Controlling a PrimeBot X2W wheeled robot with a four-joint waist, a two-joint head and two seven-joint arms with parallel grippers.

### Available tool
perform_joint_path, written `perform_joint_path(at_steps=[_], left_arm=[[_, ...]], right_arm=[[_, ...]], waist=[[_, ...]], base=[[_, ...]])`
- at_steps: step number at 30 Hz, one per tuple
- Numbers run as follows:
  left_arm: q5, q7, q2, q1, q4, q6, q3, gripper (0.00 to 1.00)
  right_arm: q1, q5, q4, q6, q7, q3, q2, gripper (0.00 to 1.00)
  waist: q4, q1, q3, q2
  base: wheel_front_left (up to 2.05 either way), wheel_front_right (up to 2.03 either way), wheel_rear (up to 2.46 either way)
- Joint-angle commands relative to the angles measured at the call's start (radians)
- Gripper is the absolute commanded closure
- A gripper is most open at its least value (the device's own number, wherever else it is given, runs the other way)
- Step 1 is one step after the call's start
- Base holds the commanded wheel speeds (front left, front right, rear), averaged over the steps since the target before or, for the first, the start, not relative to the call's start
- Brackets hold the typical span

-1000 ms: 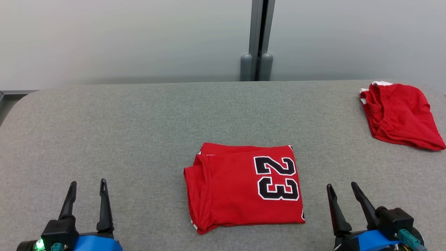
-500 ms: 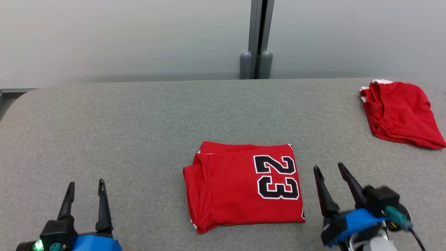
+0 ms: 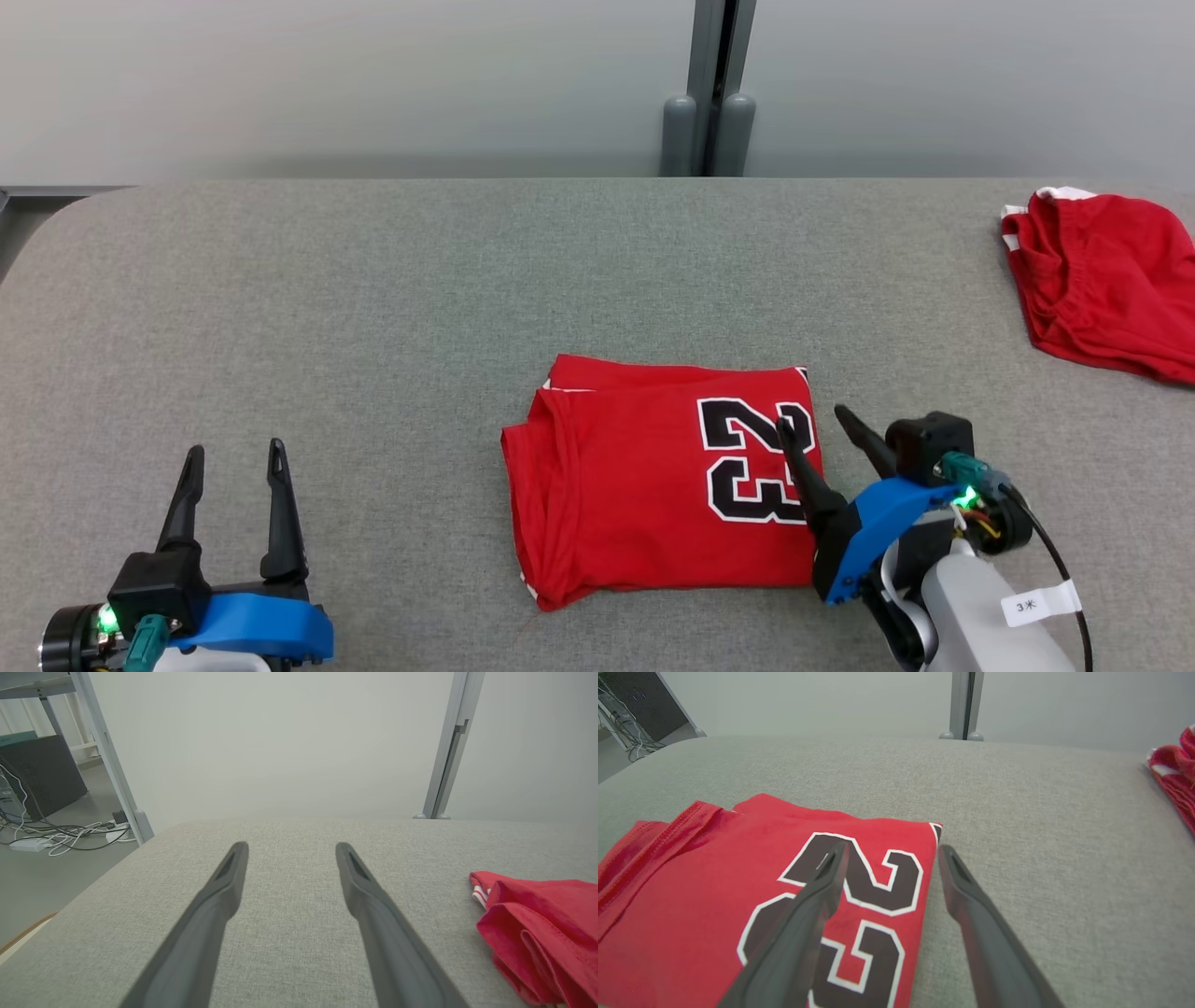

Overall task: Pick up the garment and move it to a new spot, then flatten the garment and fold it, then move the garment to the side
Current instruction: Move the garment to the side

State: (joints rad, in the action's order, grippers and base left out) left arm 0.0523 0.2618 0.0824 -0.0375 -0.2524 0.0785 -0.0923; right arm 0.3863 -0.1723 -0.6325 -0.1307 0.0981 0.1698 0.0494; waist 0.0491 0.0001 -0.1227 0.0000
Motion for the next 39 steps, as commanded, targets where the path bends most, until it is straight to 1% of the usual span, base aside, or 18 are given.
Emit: perform_joint_path(at_steps=[1, 6, 9, 11, 12, 16, 18, 19, 21, 23, 26, 29, 32, 36, 39], left_arm=[[0.004, 0.004, -0.001, -0.015, 0.001, -0.002, -0.004, 0.00], [0.003, 0.004, -0.005, -0.022, 0.000, -0.007, -0.003, 0.00], [0.003, 0.004, -0.004, -0.028, -0.003, -0.006, -0.004, 0.00], [0.003, 0.004, -0.003, -0.035, -0.007, -0.003, -0.005, 0.00], [0.003, 0.004, -0.003, -0.035, -0.007, -0.003, -0.005, 0.00], [0.002, 0.004, -0.006, -0.047, -0.013, 0.000, -0.002, 0.00], [0.004, 0.004, -0.007, -0.051, -0.015, 0.001, -0.001, 0.00], [0.005, 0.004, -0.008, -0.051, -0.015, 0.001, -0.001, 0.00], [0.006, 0.004, -0.008, -0.048, -0.015, 0.001, -0.002, 0.00], [0.008, 0.004, -0.009, -0.046, -0.011, -0.001, -0.006, 0.00], [0.009, 0.004, -0.011, -0.048, -0.001, -0.005, -0.009, 0.00], [0.009, 0.004, -0.013, -0.055, 0.010, -0.004, -0.008, 0.00], [0.011, 0.004, -0.014, -0.070, 0.023, -0.005, -0.011, 0.00], [0.005, 0.004, -0.016, -0.098, 0.062, -0.003, -0.009, 0.00], [0.000, 0.004, -0.013, -0.124, 0.097, 0.001, -0.008, 0.00]], right_arm=[[0.011, -0.032, -0.040, 0.000, -0.002, 0.004, 0.003, 0.00], [0.025, -0.058, -0.128, 0.000, 0.023, 0.030, 0.003, 0.00], [0.029, -0.086, -0.156, 0.000, 0.031, 0.042, 0.002, 0.00], [0.037, -0.117, -0.195, 0.000, 0.043, 0.078, 0.002, 0.00], [0.037, -0.117, -0.195, 0.000, 0.043, 0.078, 0.002, 0.00], [0.059, -0.208, -0.250, 0.000, 0.049, 0.145, 0.003, 0.00], [0.076, -0.213, -0.276, 0.000, 0.055, 0.168, 0.002, 0.00], [0.082, -0.227, -0.282, 0.000, 0.064, 0.179, 0.002, 0.26], [0.102, -0.239, -0.293, 0.000, 0.087, 0.193, 0.002, 1.00], [0.132, -0.229, -0.309, 0.000, 0.113, 0.195, 0.002, 1.00], [0.185, -0.184, -0.336, 0.000, 0.139, 0.190, 0.004, 1.00], [0.251, -0.131, -0.350, 0.000, 0.154, 0.193, 0.024, 1.00], [0.326, -0.081, -0.348, 0.000, 0.160, 0.220, 0.048, 1.00], [0.436, -0.036, -0.337, 0.000, 0.161, 0.263, 0.107, 1.00], [0.515, -0.027, -0.328, 0.000, 0.155, 0.293, 0.155, 1.00]], waist=[[0.005, -0.0001, -0.007, 0.0000], [0.006, -0.0001, -0.018, 0.0000], [0.007, -0.0001, -0.021, 0.0000], [0.009, -0.0001, -0.025, 0.0000], [0.009, -0.0001, -0.025, 0.0000], [0.015, -0.0001, -0.034, 0.0000], [0.018, -0.0001, -0.037, 0.0000], [0.019, -0.0001, -0.037, 0.0000], [0.021, -0.0001, -0.039, 0.0000], [0.020, -0.0001, -0.043, 0.0000], [0.019, -0.0001, -0.052, 0.0000], [0.019, -0.0001, -0.070, 0.0000], [0.016, -0.0001, -0.101, 0.0000], [0.002, -0.0001, -0.160, 0.0000], [-0.021, -0.0001, -0.212, 0.0000]], base=[[0.00, 0.00, 0.00], [0.00, 0.00, 0.00], [0.00, 0.00, 0.00], [0.00, 0.00, 0.00], [0.00, 0.00, 0.00], [0.00, 0.00, 0.00], [0.00, 0.00, 0.00], [0.00, 0.00, 0.00], [0.00, 0.00, 0.00], [0.00, 0.00, 0.00], [0.00, 0.00, 0.00], [0.00, 0.00, 0.00], [0.00, 0.00, 0.00], [0.00, 0.00, 0.00], [0.00, 0.00, 0.00]])
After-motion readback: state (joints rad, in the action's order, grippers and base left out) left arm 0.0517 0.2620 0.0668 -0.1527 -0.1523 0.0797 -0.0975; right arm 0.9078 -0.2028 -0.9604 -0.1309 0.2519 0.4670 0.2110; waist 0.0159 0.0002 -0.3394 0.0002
